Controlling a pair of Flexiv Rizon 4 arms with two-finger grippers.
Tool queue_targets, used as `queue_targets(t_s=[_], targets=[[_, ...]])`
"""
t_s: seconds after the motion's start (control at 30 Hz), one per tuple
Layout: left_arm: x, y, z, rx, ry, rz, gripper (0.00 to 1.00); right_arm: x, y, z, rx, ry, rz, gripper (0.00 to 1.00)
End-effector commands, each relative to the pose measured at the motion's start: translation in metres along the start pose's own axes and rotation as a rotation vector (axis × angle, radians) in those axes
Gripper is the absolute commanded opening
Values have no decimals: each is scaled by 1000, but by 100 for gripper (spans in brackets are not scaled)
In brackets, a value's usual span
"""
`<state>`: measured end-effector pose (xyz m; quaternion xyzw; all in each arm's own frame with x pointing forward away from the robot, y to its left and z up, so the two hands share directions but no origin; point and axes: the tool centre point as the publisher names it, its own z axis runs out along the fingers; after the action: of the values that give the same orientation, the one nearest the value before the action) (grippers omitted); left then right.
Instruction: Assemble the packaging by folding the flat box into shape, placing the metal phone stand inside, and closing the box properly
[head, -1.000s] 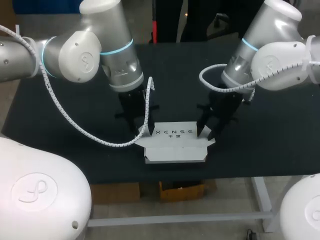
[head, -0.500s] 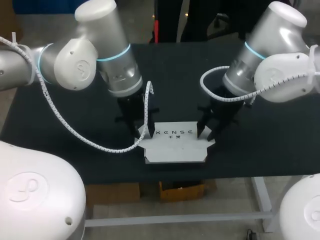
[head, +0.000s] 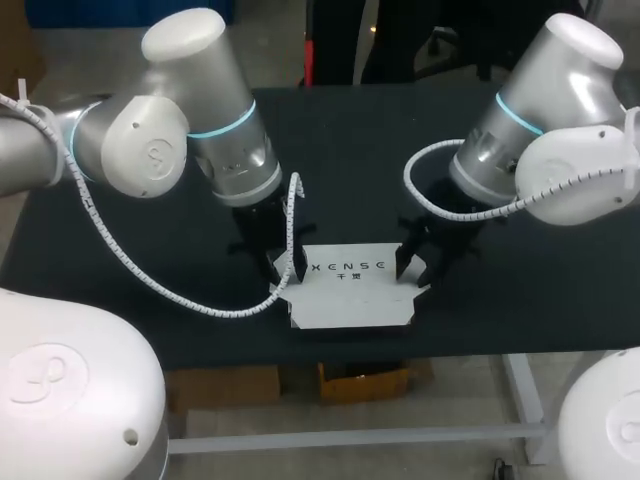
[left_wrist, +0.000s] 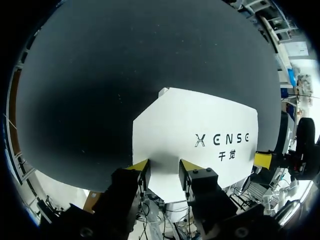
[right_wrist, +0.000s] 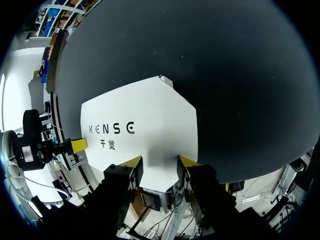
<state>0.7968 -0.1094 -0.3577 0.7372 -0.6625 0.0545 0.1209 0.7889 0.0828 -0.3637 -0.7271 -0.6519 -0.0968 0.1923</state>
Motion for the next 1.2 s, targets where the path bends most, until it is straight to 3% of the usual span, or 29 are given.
queue_targets(t_s=[0.03,0.17,1.0,1.2], targets=[[0,1,1,6,3,4,38,0,0,0,-8,-4,2,42],[2,2,0,11,-1,7,35,1,3,-1,-11,-6,5,45],[4,1,2,3,-11,8,41,5,5,-6,-16,-8,6,50],[4,1,2,3,-11,8,35,5,5,-6,-16,-8,6,49]])
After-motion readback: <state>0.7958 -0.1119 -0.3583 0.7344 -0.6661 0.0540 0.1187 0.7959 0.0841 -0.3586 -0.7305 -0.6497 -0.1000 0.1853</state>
